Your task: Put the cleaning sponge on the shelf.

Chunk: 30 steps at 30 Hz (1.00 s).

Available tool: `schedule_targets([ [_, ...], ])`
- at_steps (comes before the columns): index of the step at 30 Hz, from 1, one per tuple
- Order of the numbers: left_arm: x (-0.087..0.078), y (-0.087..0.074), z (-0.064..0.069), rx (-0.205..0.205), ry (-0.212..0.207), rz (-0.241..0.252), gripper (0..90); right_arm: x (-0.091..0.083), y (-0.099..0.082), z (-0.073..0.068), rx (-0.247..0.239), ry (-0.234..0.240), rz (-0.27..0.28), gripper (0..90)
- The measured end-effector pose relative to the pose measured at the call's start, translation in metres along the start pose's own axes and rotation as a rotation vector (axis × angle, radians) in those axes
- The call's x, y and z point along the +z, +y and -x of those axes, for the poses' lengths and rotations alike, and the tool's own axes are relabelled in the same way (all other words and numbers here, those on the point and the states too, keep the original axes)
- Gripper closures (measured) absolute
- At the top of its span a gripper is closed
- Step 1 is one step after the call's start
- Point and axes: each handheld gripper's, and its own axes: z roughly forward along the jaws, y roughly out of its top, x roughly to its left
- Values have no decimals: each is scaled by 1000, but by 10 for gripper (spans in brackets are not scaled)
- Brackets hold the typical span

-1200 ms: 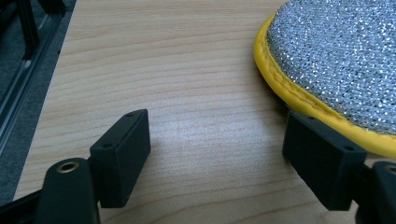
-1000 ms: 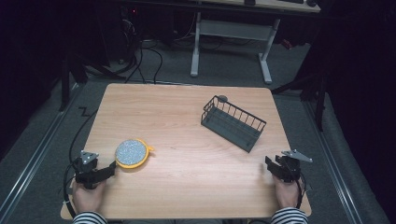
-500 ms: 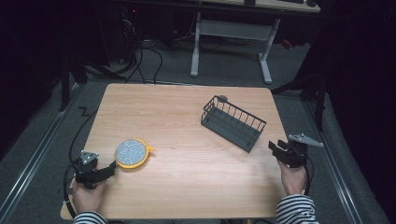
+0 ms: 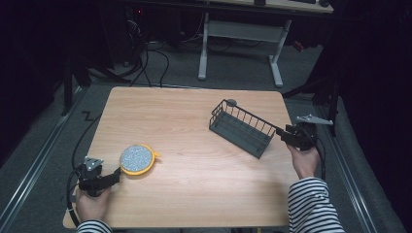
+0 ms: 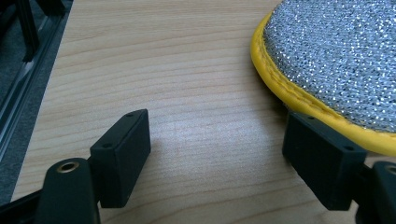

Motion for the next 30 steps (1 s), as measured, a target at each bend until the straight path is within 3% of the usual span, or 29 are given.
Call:
schedule_targets([
  [4,0,0,0,-1,2,0,239,10,19,3,-24,17,-10,533],
  [12,0,0,0,-4,4,0,240,32,31,3,-40,46,-48,533],
  [17,0,0,0,-5,5,0,240,50,34,-5,-89,51,-80,532],
  [24,0,0,0,-4,5,-1,240,69,48,-18,-123,95,-88,542],
  [27,0,0,0,-5,4,-2,240,80,50,-21,-152,96,-129,548],
  [30,0,0,-1,-6,2,-3,240,88,51,-23,-149,105,-147,573],
])
